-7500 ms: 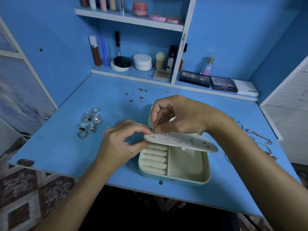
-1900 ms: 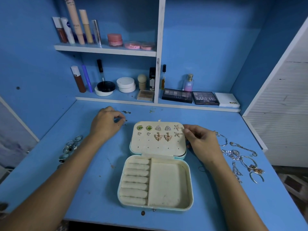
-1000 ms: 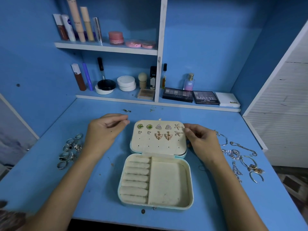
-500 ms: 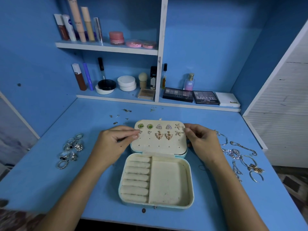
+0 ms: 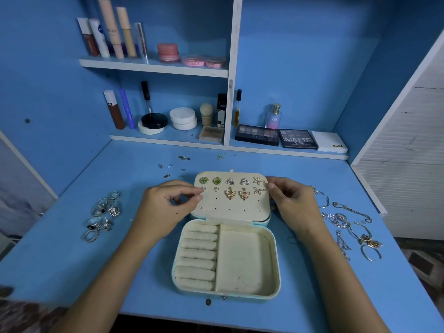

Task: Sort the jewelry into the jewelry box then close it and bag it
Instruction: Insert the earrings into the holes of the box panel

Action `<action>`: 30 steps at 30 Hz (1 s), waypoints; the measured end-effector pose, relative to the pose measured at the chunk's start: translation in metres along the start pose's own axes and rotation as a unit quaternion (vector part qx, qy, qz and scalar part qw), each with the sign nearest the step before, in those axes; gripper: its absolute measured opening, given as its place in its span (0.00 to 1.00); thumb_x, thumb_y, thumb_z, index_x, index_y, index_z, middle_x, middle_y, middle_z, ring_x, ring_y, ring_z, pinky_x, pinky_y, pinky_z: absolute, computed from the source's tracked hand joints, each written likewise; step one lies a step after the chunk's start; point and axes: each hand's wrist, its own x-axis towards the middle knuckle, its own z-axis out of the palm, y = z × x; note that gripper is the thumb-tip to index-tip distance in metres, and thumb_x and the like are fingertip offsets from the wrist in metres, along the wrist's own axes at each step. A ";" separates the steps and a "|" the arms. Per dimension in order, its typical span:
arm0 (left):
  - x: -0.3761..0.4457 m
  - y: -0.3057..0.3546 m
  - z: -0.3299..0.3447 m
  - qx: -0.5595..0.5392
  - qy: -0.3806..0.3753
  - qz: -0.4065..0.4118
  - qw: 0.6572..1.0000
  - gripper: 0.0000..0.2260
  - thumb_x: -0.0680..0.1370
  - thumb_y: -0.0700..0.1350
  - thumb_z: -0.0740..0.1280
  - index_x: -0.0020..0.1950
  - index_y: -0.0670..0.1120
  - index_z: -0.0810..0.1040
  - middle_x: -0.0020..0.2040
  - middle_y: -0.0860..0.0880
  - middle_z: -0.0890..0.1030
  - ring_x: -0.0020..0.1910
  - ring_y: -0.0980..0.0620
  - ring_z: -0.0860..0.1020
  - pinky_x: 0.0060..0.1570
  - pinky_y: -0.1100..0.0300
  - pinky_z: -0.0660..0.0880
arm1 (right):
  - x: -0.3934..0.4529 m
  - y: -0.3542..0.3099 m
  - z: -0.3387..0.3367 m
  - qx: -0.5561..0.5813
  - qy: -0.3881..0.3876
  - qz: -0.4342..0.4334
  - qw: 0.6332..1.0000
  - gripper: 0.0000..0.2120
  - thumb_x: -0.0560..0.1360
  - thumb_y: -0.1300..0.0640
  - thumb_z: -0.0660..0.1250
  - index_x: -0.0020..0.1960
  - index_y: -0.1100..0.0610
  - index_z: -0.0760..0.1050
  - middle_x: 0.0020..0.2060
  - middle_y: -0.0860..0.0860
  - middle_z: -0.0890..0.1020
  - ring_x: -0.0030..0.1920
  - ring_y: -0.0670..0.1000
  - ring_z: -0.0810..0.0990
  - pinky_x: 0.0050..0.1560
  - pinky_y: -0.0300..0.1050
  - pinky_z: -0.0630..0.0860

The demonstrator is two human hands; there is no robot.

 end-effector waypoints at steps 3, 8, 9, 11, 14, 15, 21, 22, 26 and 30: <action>-0.001 0.002 0.001 0.011 0.009 -0.015 1.000 0.15 0.70 0.36 0.78 0.48 0.55 0.84 0.42 0.60 0.84 0.35 0.60 0.78 0.37 0.55 0.76 | 0.000 0.000 0.000 0.000 0.003 0.002 1.000 0.08 0.80 0.58 0.67 0.50 0.47 0.83 0.42 0.44 0.87 0.41 0.44 0.83 0.45 0.45 0.83; -0.001 -0.005 -0.001 0.066 0.017 0.000 0.998 0.10 0.69 0.39 0.79 0.46 0.51 0.87 0.40 0.60 0.85 0.36 0.58 0.79 0.38 0.56 0.75 | 0.001 0.001 0.000 -0.003 0.001 0.001 1.000 0.08 0.81 0.58 0.66 0.50 0.47 0.83 0.42 0.43 0.87 0.42 0.44 0.83 0.45 0.45 0.83; -0.001 -0.005 -0.001 0.077 0.016 0.017 0.997 0.09 0.69 0.39 0.79 0.46 0.49 0.87 0.39 0.60 0.85 0.38 0.59 0.81 0.39 0.60 0.76 | 0.001 0.001 0.000 -0.004 0.001 0.002 1.000 0.09 0.81 0.58 0.66 0.50 0.47 0.83 0.42 0.43 0.87 0.42 0.45 0.83 0.46 0.45 0.83; -0.001 -0.005 -0.002 0.104 0.013 0.058 0.993 0.08 0.69 0.41 0.79 0.46 0.48 0.87 0.42 0.59 0.85 0.41 0.60 0.82 0.43 0.64 0.78 | 0.001 0.002 0.000 -0.008 0.002 0.004 1.000 0.09 0.81 0.58 0.66 0.50 0.47 0.83 0.42 0.44 0.87 0.43 0.49 0.84 0.46 0.47 0.83; 0.001 -0.005 -0.003 0.136 0.000 0.095 0.986 0.08 0.71 0.50 0.75 0.46 0.48 0.87 0.43 0.60 0.84 0.42 0.58 0.81 0.45 0.62 0.78 | 0.002 0.002 0.000 -0.011 0.003 0.006 1.000 0.08 0.81 0.57 0.66 0.52 0.48 0.83 0.42 0.45 0.87 0.42 0.47 0.83 0.47 0.47 0.83; 0.001 -0.006 -0.004 0.142 -0.002 0.102 0.985 0.08 0.71 0.51 0.74 0.46 0.49 0.87 0.43 0.61 0.84 0.42 0.57 0.80 0.44 0.62 0.77 | 0.002 0.002 0.000 -0.011 0.003 0.008 1.000 0.08 0.81 0.57 0.67 0.52 0.49 0.84 0.43 0.45 0.87 0.42 0.46 0.83 0.47 0.47 0.83; 0.003 -0.010 -0.001 0.151 -0.001 0.108 0.983 0.06 0.70 0.47 0.76 0.45 0.48 0.88 0.43 0.60 0.84 0.42 0.56 0.79 0.45 0.61 0.76 | 0.002 0.002 0.001 -0.007 0.006 0.011 1.000 0.07 0.80 0.57 0.67 0.52 0.50 0.84 0.42 0.47 0.87 0.40 0.48 0.82 0.46 0.48 0.82; 0.003 -0.011 -0.001 0.149 -0.002 0.107 0.983 0.07 0.70 0.48 0.76 0.45 0.49 0.88 0.43 0.59 0.84 0.42 0.56 0.78 0.45 0.61 0.75 | 0.001 0.002 0.000 -0.005 0.007 0.011 1.000 0.07 0.80 0.57 0.67 0.52 0.49 0.84 0.42 0.48 0.87 0.40 0.48 0.82 0.45 0.48 0.82; 0.005 -0.012 0.000 0.145 -0.008 0.108 0.983 0.08 0.70 0.51 0.75 0.46 0.49 0.88 0.42 0.59 0.84 0.44 0.54 0.77 0.47 0.63 0.74 | 0.001 0.002 0.000 -0.005 0.005 0.005 1.000 0.08 0.80 0.58 0.67 0.51 0.48 0.83 0.42 0.48 0.87 0.40 0.47 0.82 0.45 0.47 0.82; 0.006 -0.013 0.002 0.149 -0.021 0.112 0.982 0.11 0.72 0.55 0.71 0.48 0.50 0.87 0.41 0.61 0.80 0.44 0.52 0.74 0.47 0.66 0.70 | 0.001 0.002 0.000 -0.007 0.003 0.001 1.000 0.09 0.80 0.58 0.67 0.50 0.46 0.83 0.41 0.46 0.87 0.40 0.47 0.82 0.45 0.47 0.83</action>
